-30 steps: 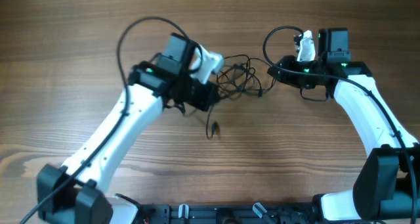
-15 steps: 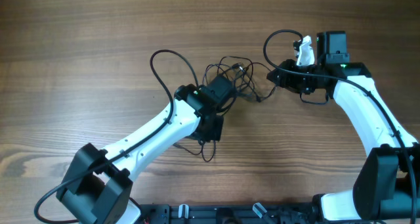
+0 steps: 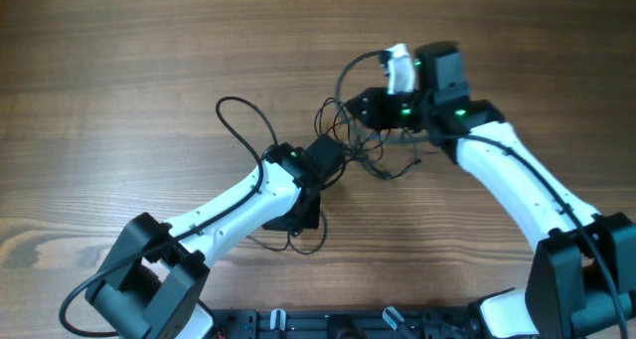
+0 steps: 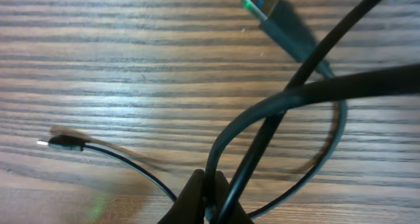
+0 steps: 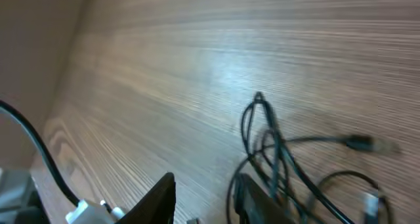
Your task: Untangle cables
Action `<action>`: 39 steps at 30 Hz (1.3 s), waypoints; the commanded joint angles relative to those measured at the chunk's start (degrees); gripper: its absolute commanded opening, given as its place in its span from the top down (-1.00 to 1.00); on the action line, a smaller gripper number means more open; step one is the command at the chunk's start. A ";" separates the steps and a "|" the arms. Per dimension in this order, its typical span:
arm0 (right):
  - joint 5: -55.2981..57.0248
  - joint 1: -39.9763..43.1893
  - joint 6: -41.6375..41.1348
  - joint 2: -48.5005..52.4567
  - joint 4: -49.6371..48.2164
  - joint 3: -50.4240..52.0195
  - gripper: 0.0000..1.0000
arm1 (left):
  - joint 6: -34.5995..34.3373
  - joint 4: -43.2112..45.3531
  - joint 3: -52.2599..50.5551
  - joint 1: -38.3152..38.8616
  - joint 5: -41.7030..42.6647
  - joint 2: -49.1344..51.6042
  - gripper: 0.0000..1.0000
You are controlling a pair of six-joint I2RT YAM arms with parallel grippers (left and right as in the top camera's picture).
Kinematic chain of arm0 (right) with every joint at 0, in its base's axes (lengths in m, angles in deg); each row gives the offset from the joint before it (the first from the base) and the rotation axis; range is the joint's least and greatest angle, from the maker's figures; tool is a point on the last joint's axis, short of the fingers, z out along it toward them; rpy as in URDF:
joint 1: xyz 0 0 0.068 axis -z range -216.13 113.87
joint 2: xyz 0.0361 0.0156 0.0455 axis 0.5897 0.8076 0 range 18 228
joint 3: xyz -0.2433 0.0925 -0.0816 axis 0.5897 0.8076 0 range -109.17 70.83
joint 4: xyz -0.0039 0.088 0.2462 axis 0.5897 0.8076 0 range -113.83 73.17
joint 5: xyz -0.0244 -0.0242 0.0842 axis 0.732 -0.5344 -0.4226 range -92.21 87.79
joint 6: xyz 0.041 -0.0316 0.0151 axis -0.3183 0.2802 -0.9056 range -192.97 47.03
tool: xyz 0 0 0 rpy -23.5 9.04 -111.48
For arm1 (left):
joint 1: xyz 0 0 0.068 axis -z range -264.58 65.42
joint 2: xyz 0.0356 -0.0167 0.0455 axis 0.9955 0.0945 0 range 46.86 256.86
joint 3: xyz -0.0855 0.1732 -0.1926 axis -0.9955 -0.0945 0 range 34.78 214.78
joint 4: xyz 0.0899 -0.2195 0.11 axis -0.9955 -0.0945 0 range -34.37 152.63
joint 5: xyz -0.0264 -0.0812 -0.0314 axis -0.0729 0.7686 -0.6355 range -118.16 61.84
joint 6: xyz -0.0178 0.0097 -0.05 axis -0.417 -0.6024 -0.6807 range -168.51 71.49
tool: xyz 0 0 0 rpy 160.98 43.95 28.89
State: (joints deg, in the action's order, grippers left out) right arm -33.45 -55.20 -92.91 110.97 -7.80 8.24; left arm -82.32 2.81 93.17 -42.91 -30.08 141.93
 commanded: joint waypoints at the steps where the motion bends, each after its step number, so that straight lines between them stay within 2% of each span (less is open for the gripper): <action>1: 6.67 -2.99 -2.03 4.46 -0.59 0.31 0.36 | -1.44 -0.24 -1.51 0.22 -0.98 0.68 0.91; 5: 7.26 -3.91 -2.69 8.59 -0.37 0.31 0.35 | -1.40 0.52 -1.55 0.22 -1.01 0.68 0.91; 10: 6.56 -3.91 -2.60 8.70 -0.44 0.26 0.33 | -1.40 2.60 -1.55 0.22 -1.01 0.68 0.90; 14: 3.04 -3.85 -0.81 4.81 -0.57 -0.94 0.13 | -1.40 2.60 -1.55 0.22 -1.01 0.68 0.90; 18: 10.49 -3.85 -0.63 3.67 0.72 -0.94 0.07 | -1.40 2.58 -1.55 0.22 -1.01 0.68 0.90; 28: 16.20 -3.91 -0.74 5.51 6.88 -0.66 0.07 | -1.40 3.06 -1.55 0.22 -0.98 0.68 0.90; 30: 15.26 -3.98 -1.27 6.88 6.95 -0.66 0.29 | -1.40 4.42 -1.55 0.22 -0.98 0.68 0.90; 32: 13.90 -4.00 -1.22 7.19 6.40 -0.66 0.66 | -1.38 5.42 -1.55 0.22 -0.98 0.68 0.91; 35: 9.44 -3.93 -1.20 6.71 3.37 -0.85 0.91 | -0.98 6.97 -1.55 0.22 -2.62 0.68 0.90; 39: 4.96 -3.67 -1.25 0.04 2.67 -3.41 0.91 | -0.55 9.97 -1.55 0.22 -7.87 0.68 0.92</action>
State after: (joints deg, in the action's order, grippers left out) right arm -23.71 -58.92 -94.16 116.39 -4.22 8.02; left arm -82.49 10.94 92.10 -42.91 -33.53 141.91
